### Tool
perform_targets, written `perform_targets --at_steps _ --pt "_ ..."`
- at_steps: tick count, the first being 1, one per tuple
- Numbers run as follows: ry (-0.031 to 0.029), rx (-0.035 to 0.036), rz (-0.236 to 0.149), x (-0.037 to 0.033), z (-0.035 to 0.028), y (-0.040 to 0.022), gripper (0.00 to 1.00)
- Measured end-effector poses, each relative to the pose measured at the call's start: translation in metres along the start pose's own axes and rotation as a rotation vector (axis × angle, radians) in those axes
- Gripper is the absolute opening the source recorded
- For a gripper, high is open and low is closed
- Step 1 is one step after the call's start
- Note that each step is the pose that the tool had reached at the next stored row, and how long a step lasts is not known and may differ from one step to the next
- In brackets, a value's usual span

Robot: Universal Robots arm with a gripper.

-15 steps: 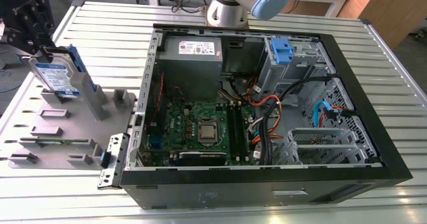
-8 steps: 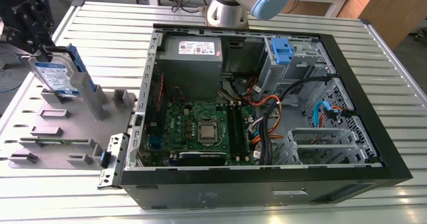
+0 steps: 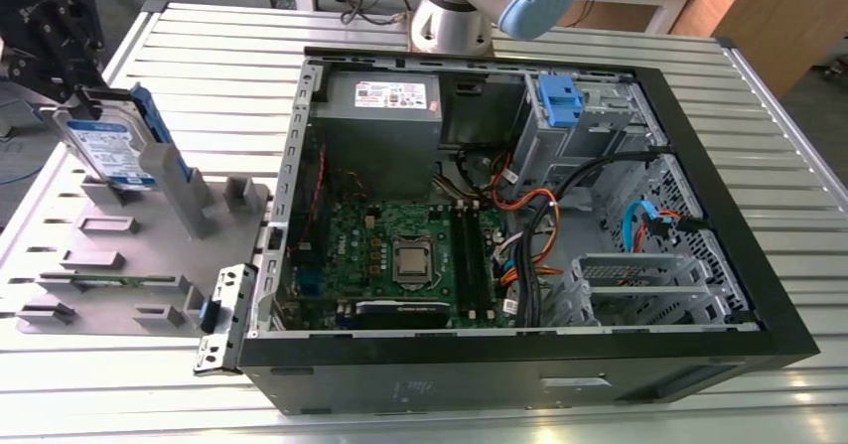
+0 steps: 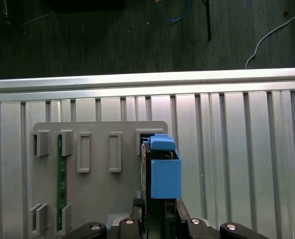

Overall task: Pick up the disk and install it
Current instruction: 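Pick up the disk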

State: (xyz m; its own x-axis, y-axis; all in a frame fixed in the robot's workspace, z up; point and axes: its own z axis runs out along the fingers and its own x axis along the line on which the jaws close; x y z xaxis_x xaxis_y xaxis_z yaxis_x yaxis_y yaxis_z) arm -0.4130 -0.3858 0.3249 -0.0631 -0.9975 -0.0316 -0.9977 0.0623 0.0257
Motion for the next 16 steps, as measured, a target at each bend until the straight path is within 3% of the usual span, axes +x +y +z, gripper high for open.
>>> perform_targets --at_steps 16 --pt "-0.0001 0.0001 0.0 -0.0002 -0.0073 0.0002 0.35"
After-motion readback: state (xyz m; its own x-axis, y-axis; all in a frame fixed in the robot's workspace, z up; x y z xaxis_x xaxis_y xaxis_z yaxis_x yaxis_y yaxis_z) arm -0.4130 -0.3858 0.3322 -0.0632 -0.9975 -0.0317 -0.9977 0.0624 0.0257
